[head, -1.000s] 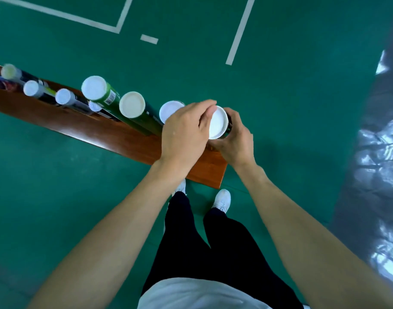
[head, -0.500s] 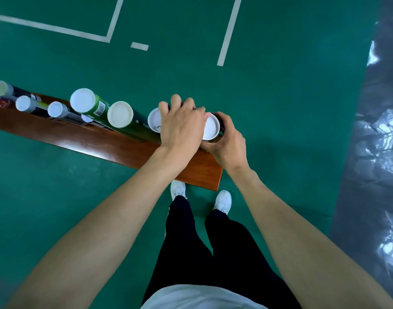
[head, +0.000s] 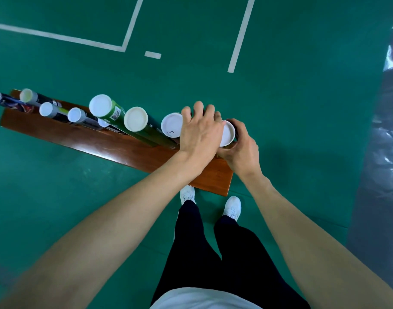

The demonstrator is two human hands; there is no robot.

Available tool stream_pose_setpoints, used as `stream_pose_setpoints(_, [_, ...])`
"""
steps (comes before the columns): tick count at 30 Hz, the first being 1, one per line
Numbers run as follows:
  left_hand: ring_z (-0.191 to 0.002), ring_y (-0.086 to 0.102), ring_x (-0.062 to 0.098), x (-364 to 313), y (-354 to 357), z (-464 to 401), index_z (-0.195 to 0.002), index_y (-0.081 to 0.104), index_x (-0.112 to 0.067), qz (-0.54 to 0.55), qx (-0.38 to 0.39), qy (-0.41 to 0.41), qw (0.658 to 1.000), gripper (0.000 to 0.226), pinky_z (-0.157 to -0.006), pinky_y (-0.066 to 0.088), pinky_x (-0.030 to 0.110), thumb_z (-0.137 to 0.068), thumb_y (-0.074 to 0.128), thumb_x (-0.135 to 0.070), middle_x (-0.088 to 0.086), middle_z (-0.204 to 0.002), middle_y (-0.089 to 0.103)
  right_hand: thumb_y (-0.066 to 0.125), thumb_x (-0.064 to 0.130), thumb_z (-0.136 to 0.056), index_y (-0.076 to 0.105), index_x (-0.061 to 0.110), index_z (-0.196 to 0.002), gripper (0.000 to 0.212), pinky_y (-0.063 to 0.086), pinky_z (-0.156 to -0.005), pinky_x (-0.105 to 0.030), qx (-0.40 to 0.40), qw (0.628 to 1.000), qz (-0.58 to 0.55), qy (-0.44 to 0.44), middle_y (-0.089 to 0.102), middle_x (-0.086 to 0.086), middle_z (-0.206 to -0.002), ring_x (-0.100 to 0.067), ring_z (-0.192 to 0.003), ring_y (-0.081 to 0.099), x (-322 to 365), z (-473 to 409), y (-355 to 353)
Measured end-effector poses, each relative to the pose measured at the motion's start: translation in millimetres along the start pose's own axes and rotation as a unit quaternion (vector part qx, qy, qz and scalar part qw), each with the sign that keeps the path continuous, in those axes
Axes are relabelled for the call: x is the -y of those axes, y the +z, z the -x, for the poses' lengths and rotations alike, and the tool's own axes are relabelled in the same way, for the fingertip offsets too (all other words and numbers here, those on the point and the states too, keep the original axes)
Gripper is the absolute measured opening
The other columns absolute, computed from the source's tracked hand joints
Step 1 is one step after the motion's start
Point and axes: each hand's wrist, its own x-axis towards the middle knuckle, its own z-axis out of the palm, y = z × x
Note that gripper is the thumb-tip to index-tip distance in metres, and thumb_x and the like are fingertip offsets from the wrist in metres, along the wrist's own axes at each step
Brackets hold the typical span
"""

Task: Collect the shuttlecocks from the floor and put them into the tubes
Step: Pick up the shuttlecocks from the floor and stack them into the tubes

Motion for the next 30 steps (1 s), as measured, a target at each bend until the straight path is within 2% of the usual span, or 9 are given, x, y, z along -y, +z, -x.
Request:
stream_pose_setpoints(6, [-0.107,0.046,0.031,2.6,-2.7,-1.1,-0.119,0.065,-0.012,-0.023,0.009,0.028,0.999,0.031,-0.087,0.032,0.048,-0.105,0.046,-0.031,0.004,-0.107,0.058,0.072,0.063,-0.060,0.051,0.035,-0.132,0.080,0.037,-0.075,-0.003,-0.003,1.000,0.009,-0.001,0.061,0.029,-0.114,0.008,-0.096,0.055,0.9,0.1,0.3])
stream_pose_setpoints(11, [-0.107,0.046,0.031,6.6,-4.1,-8.0,-0.119,0.063,-0.011,-0.035,0.002,0.028,0.999,0.038,-0.086,0.032,0.046,-0.109,0.035,-0.035,0.005,-0.108,0.059,0.076,0.061,-0.061,0.051,0.035,-0.130,0.078,0.045,-0.078,-0.019,0.002,1.000,0.015,0.002,0.061,0.029,-0.113,0.005,-0.094,0.057,4.2,-2.5,-1.0])
stream_pose_setpoints(14, [-0.104,0.050,0.031,5.6,-10.0,-15.2,-0.125,0.061,-0.013,-0.003,-0.015,0.005,1.000,0.042,-0.085,0.033,0.046,-0.108,0.032,-0.039,0.005,-0.109,0.062,0.075,0.062,-0.062,0.051,0.034,-0.129,0.077,0.043,-0.072,-0.011,0.005,1.000,0.023,-0.003,0.064,0.028,-0.104,0.003,-0.084,0.059,2.7,-2.4,0.7])
stream_pose_setpoints(17, [-0.105,0.055,0.031,-11.3,-13.0,-30.9,-0.131,0.059,-0.013,0.100,-0.023,0.008,0.995,0.045,-0.085,0.040,0.044,-0.106,0.034,-0.041,0.008,-0.115,0.065,0.061,0.059,-0.067,0.054,0.027,-0.117,0.060,0.037,-0.058,-0.008,0.002,0.998,0.055,0.003,0.059,0.024,-0.078,0.001,-0.066,0.056,2.1,-4.6,5.1])
stream_pose_setpoints(19, [-0.109,0.057,0.031,-25.0,-8.1,-38.9,-0.133,0.056,-0.012,0.136,0.005,0.034,0.990,0.049,-0.088,0.043,0.044,-0.106,0.031,-0.044,0.009,-0.120,0.064,0.043,0.054,-0.075,0.061,0.017,-0.101,0.048,0.034,-0.056,-0.013,0.002,0.996,0.089,0.003,0.049,0.018,-0.068,-0.007,-0.058,0.050,-4.0,-8.5,9.6])
stream_pose_setpoints(21, [-0.112,0.057,0.030,-33.1,0.7,-40.8,-0.133,0.056,-0.013,0.150,0.039,0.055,0.986,0.052,-0.091,0.045,0.045,-0.106,0.027,-0.047,0.008,-0.122,0.064,0.047,0.049,-0.076,0.060,0.025,-0.085,0.029,0.044,-0.059,-0.025,0.011,0.999,0.041,0.024,0.054,0.015,-0.070,-0.006,-0.061,0.052,-13.2,-5.9,12.8])
stream_pose_setpoints(23, [-0.109,0.059,0.028,-34.7,6.8,-41.4,-0.129,0.060,-0.015,0.171,0.048,0.060,0.982,0.053,-0.091,0.048,0.045,-0.106,0.026,-0.048,0.006,-0.118,0.067,0.051,0.051,-0.071,0.056,0.036,-0.079,0.018,0.041,-0.056,-0.020,0.021,0.999,-0.007,0.036,0.059,0.013,-0.067,-0.003,-0.060,0.054,-19.4,-2.5,13.2])
stream_pose_setpoints(27, [-0.089,0.063,0.026,-38.8,9.3,-37.9,-0.097,0.070,-0.018,0.175,0.035,0.079,0.981,0.052,-0.076,0.050,0.041,-0.105,0.027,-0.047,0.002,-0.096,0.072,0.050,0.050,-0.066,0.054,0.036,-0.075,0.016,0.036,-0.050,-0.015,0.025,0.997,-0.039,0.056,0.064,0.017,-0.065,-0.003,-0.057,0.052,-22.0,1.9,9.4])
stream_pose_setpoints(30, [-0.085,0.064,0.027,-34.7,11.8,-37.7,-0.087,0.071,-0.019,0.162,0.047,0.089,0.982,0.050,-0.074,0.049,0.040,-0.103,0.031,-0.043,0.002,-0.091,0.071,0.049,0.048,-0.066,0.054,0.033,-0.076,0.019,0.033,-0.050,-0.014,0.033,0.998,-0.041,0.042,0.061,0.016,-0.062,-0.005,-0.055,0.050,-18.2,1.4,8.4])
